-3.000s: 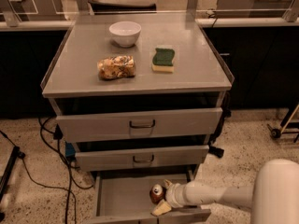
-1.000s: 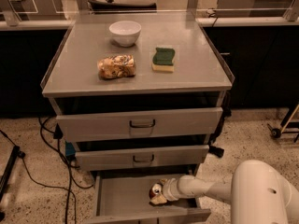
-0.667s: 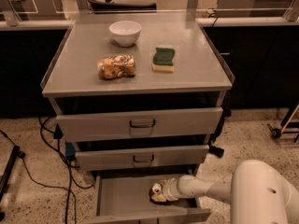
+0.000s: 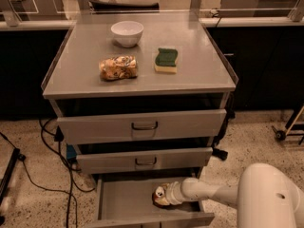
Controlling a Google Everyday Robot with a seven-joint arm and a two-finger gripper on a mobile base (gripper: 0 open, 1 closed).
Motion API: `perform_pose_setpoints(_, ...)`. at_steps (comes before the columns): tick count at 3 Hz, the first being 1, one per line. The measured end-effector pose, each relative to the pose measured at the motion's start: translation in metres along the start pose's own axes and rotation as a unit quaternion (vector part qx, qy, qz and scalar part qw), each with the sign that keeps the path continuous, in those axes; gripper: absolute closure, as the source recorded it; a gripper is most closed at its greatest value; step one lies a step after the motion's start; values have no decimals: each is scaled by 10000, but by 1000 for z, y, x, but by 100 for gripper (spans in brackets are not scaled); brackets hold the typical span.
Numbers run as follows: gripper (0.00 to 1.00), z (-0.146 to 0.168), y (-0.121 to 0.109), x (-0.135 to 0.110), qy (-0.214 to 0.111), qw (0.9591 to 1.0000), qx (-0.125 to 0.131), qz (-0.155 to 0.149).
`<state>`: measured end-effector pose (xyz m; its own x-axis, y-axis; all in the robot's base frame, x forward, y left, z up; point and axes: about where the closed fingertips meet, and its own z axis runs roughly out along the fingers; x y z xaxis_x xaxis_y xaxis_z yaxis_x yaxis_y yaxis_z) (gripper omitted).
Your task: Pick coke can from bottom drawer and place on counter
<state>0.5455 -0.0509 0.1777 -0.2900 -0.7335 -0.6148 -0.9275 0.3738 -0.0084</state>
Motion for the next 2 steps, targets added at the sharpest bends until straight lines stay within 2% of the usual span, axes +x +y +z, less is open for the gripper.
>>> perform_pose_setpoints(1,100,-19,6,-10,-40,9995,-195,-249)
perform_pose_setpoints(2,100,-58,-1,-27,-162,9972,-446,-585)
